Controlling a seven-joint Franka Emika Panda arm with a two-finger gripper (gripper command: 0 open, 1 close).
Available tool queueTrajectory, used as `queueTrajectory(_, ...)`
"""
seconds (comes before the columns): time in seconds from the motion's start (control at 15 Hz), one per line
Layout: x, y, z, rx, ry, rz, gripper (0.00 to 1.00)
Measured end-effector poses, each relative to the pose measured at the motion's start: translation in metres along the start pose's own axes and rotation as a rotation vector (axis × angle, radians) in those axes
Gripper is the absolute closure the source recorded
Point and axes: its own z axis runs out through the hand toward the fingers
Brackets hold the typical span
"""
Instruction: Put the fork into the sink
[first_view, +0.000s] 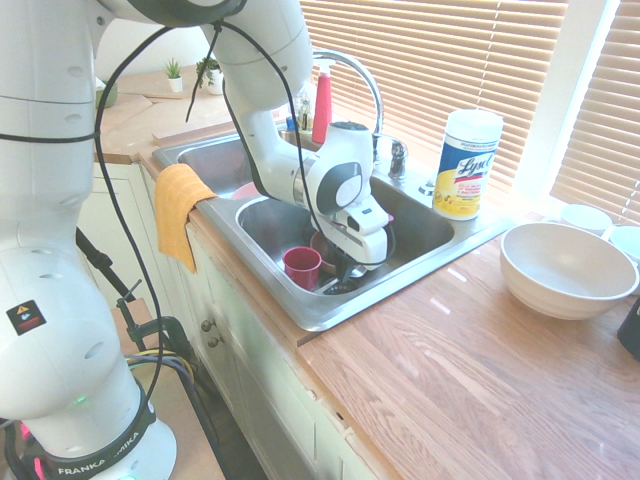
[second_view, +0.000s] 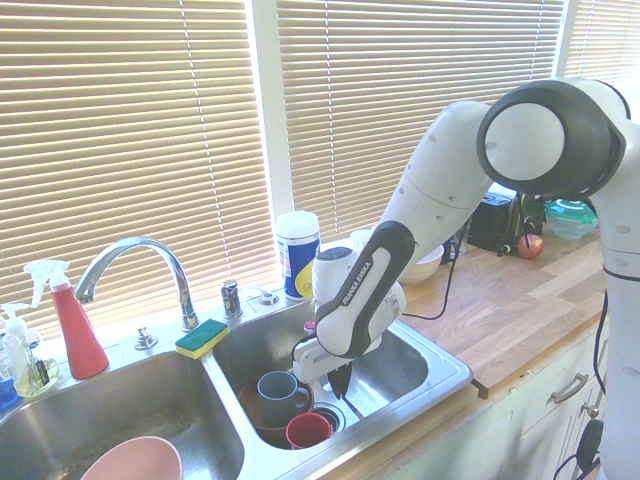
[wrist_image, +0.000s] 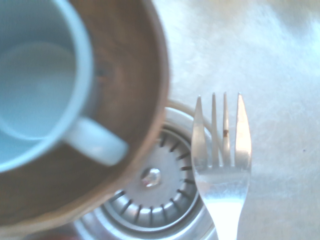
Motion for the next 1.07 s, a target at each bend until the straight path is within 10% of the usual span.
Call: queueTrajectory(1.07, -0.007, -0.006, -0.022, -0.025, 0.0, -0.005, 0.0)
